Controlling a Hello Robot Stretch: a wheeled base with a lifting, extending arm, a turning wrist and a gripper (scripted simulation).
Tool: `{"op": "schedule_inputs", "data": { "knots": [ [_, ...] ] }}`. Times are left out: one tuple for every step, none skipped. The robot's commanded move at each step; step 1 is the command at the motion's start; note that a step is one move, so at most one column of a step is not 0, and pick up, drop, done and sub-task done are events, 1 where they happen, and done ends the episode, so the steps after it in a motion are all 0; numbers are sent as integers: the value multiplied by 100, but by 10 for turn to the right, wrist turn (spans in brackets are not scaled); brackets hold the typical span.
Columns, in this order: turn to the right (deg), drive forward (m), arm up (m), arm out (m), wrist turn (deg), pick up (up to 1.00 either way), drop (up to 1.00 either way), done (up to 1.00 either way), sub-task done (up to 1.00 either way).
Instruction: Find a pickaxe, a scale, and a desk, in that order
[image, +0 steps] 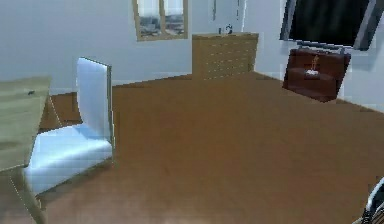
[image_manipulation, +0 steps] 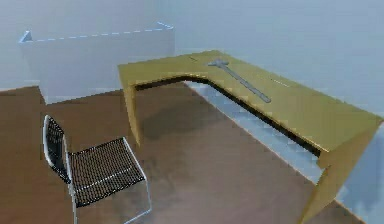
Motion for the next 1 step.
{"op": "schedule_inputs", "data": {
  "knots": [
    [0, 85, 0, 0, 0, 0, 0, 0, 0]
  ]
}}
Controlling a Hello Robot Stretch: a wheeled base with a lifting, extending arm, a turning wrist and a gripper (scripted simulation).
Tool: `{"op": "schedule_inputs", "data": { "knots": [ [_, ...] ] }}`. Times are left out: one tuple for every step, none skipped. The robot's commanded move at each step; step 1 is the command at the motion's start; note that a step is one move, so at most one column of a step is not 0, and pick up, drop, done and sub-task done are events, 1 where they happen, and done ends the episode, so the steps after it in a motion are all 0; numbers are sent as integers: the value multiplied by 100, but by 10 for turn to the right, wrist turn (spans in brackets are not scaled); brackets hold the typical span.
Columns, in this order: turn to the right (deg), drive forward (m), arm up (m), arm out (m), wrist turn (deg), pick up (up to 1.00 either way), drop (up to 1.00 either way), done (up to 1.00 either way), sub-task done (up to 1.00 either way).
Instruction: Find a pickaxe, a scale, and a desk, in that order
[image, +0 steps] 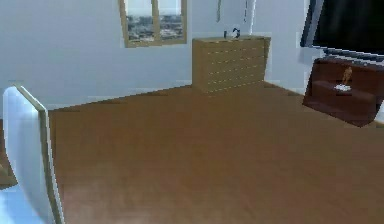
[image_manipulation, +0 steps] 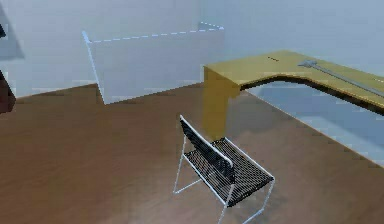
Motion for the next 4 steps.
{"op": "schedule_inputs", "data": {
  "knots": [
    [-30, 0, 0, 0, 0, 0, 0, 0, 0],
    [0, 90, 0, 0, 0, 0, 0, 0, 0],
    [-240, 0, 0, 0, 0, 0, 0, 0, 0],
    [0, 85, 0, 0, 0, 0, 0, 0, 0]
  ]
}}
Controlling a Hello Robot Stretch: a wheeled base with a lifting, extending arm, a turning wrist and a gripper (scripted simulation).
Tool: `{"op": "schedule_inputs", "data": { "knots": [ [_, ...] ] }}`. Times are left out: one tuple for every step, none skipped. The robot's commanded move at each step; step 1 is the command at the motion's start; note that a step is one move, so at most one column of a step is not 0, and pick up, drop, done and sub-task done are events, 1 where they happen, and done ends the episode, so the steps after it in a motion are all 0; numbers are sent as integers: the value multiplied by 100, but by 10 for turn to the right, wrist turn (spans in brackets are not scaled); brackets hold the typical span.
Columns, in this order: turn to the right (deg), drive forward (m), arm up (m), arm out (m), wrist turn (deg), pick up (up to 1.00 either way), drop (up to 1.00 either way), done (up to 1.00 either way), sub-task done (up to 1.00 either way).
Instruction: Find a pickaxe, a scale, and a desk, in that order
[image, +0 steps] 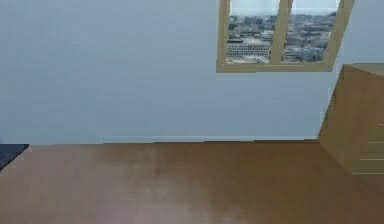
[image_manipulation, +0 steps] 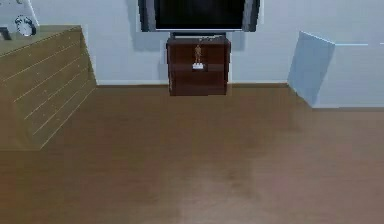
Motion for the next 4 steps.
{"op": "schedule_inputs", "data": {
  "knots": [
    [-420, 0, 0, 0, 0, 0, 0, 0, 0],
    [0, 100, 0, 0, 0, 0, 0, 0, 0],
    [0, 35, 0, 0, 0, 0, 0, 0, 0],
    [-390, 0, 0, 0, 0, 0, 0, 0, 0]
  ]
}}
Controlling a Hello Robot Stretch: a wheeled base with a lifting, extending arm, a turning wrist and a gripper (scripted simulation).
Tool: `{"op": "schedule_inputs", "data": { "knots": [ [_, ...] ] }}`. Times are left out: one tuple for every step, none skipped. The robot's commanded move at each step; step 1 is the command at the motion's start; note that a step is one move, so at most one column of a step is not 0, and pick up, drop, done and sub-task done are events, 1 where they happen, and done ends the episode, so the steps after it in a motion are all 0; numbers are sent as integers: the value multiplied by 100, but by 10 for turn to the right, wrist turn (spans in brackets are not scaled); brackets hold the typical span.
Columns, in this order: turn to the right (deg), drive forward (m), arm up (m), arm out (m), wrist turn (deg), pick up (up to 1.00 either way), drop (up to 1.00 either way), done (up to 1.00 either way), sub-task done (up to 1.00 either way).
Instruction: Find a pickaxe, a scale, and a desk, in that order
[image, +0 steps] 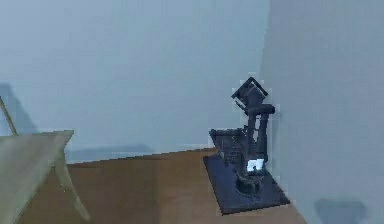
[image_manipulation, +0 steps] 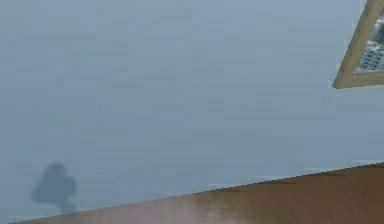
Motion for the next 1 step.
{"op": "schedule_inputs", "data": {
  "knots": [
    [0, 25, 0, 0, 0, 0, 0, 0, 0]
  ]
}}
